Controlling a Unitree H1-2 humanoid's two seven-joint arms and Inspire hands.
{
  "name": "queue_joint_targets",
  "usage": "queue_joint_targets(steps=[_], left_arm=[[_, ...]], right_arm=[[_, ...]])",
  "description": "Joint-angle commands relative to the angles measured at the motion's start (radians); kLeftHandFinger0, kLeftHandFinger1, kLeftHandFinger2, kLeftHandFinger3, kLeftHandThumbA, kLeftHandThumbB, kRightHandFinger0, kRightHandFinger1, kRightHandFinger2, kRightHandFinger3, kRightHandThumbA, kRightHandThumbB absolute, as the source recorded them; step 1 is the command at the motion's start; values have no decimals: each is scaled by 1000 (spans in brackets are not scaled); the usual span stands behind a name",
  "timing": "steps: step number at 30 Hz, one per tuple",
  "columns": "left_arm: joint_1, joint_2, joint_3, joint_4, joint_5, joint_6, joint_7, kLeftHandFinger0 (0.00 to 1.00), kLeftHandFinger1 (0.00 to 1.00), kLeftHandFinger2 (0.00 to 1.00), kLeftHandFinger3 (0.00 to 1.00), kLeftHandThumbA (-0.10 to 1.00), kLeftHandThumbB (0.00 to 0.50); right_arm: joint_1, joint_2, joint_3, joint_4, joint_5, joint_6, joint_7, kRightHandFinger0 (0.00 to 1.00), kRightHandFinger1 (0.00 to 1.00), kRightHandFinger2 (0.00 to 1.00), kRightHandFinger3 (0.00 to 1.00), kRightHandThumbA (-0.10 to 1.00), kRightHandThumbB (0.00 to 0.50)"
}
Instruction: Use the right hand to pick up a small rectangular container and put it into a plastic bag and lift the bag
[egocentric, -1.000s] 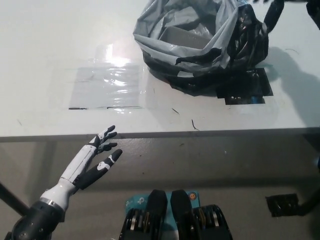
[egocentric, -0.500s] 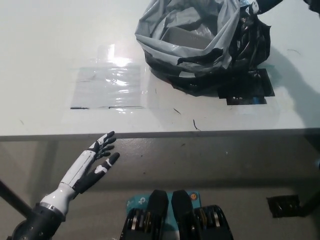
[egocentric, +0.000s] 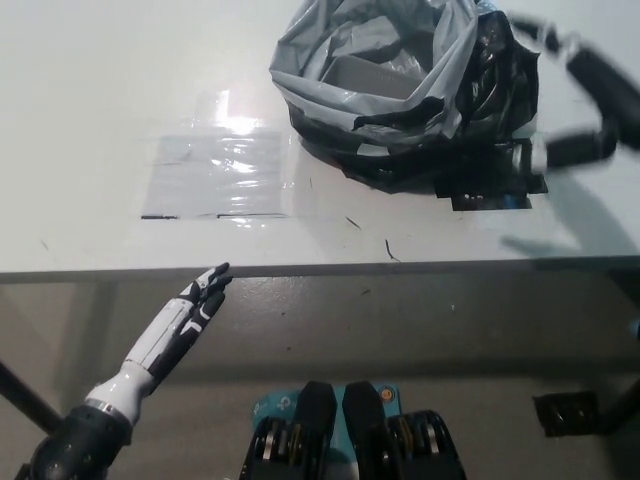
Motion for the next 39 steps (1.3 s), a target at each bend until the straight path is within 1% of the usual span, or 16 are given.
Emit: queue_joint_targets(steps=[1, 3, 5, 6, 7, 10, 11, 13, 16, 17, 20, 22, 23, 34, 35, 39], left_arm=[[-185, 9, 62, 1, -50, -48, 29, 1000, 1000, 1000, 1000, 1000, 166], [-189, 10, 62, -4, -53, -48, 25, 1000, 1000, 1000, 1000, 1000, 174], [-188, 7, 62, -9, -55, -45, 25, 1000, 1000, 1000, 1000, 1000, 179], [-187, 1, 63, -15, -57, -41, 27, 1000, 1000, 1000, 1000, 1000, 195], [-187, 0, 63, -17, -56, -40, 28, 1000, 1000, 1000, 1000, 1000, 196], [-190, -2, 62, -19, -53, -36, 27, 1000, 1000, 1000, 1000, 1000, 188], [-191, -2, 62, -18, -53, -36, 27, 1000, 1000, 1000, 1000, 1000, 182], [-188, -1, 59, -20, -48, -38, 25, 1000, 1000, 1000, 1000, 1000, 169], [-161, -1, 56, -31, -41, -45, 27, 1000, 1000, 1000, 1000, 1000, 171], [-144, -3, 58, -37, -50, -42, 24, 1000, 1000, 1000, 1000, 1000, 192], [-90, -9, 54, -55, -51, -42, 24, 1000, 1000, 1000, 1000, 1000, 209], [-48, -11, 51, -67, -48, -46, 24, 1000, 1000, 1000, 1000, 1000, 221], [-26, -11, 49, -74, -46, -50, 23, 1000, 1000, 1000, 1000, 1000, 223], [83, 8, 41, -109, -34, -55, 3, 1000, 1000, 1000, 1000, 1000, 209], [90, 9, 40, -111, -32, -45, 2, 1000, 1000, 1000, 1000, 988, 210], [111, 6, 40, -117, -33, -37, -1, 1000, 1000, 1000, 1000, 969, 203]], right_arm=[[353, 239, -230, -744, 266, -462, -406, 1000, 1000, 1000, 1000, 1000, 343], [406, 283, -167, -638, 195, -553, -394, 1000, 1000, 1000, 1000, 1000, 352], [413, 291, -159, -610, 162, -575, -392, 1000, 1000, 1000, 1000, 1000, 367], [419, 311, -137, -525, 150, -625, -388, 1000, 1000, 1000, 1000, 1000, 310], [420, 320, -129, -486, 148, -638, -385, 1000, 1000, 1000, 1000, 1000, 300], [417, 369, -128, -357, 168, -613, -373, 1000, 1000, 1000, 1000, 1000, 339], [411, 375, -130, -324, 165, -623, -378, 1000, 1000, 1000, 1000, 1000, 331], [388, 380, -139, -157, 144, -664, -395, 1000, 1000, 1000, 1000, 1000, 260], [387, 370, -143, 19, 120, -685, -402, 1000, 1000, 1000, 1000, 1000, 241], [397, 366, -141, 68, 121, -691, -395, 1000, 1000, 1000, 1000, 1000, 225], [443, 344, -136, 154, 155, -653, -336, 1000, 1000, 1000, 1000, 1000, 259], [473, 341, -133, 180, 164, -650, -320, 1000, 1000, 1000, 1000, 1000, 250], [488, 341, -131, 190, 177, -647, -307, 1000, 1000, 1000, 1000, 1000, 266], [582, 365, -96, 231, 185, -667, -292, 1000, 1000, 1000, 1000, 950, 295], [590, 366, -90, 238, 170, -680, -301, 1000, 1000, 1000, 1000, 963, 321], [606, 365, -76, 246, 141, -705, -313, 1000, 1000, 1000, 1000, 956, 308]])
